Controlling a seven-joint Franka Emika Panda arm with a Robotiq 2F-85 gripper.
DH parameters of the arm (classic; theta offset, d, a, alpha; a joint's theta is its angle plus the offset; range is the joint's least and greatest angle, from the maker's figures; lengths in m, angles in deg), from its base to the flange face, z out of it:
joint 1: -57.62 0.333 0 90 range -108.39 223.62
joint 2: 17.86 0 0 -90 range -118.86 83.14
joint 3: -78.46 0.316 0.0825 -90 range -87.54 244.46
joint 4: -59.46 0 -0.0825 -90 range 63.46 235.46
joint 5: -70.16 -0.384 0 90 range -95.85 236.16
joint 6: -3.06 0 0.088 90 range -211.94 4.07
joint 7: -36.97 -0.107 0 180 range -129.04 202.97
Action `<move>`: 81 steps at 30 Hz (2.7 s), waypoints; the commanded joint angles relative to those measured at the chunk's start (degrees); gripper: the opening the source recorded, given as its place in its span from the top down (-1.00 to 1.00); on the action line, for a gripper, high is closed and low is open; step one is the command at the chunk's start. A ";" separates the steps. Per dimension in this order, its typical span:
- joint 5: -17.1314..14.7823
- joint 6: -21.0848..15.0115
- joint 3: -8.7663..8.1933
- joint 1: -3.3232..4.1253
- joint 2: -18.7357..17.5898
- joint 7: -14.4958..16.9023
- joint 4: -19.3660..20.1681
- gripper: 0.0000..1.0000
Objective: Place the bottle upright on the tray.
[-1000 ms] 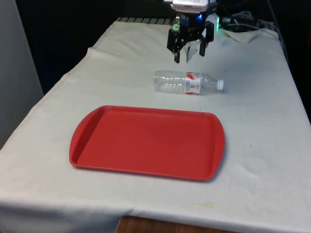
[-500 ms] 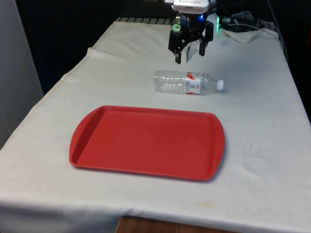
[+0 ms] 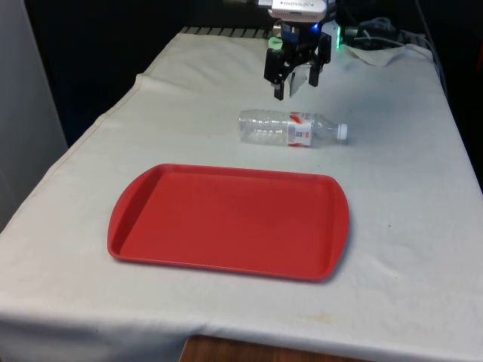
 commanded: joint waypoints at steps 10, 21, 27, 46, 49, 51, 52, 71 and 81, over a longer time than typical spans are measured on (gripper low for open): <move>0.06 -0.23 0.06 0.06 -0.29 2.46 -0.11 -1.00; 0.00 -0.29 0.11 0.06 -0.92 5.10 -0.46 -1.00; 0.00 -0.34 0.11 0.11 -1.20 6.47 -0.57 -1.00; 0.00 -0.40 0.11 0.23 -1.95 10.66 -0.92 -1.00; 0.06 -0.46 0.11 0.23 -2.06 11.57 -0.97 -1.00; 0.00 -0.06 0.06 0.17 -1.89 11.57 -0.86 -1.00; 0.06 -0.46 0.17 0.23 -2.18 12.03 -0.97 -1.00; -0.23 -0.80 0.23 0.34 -3.61 16.67 -1.72 -1.00; -0.06 -0.57 0.40 0.52 -4.58 18.62 -2.58 -1.00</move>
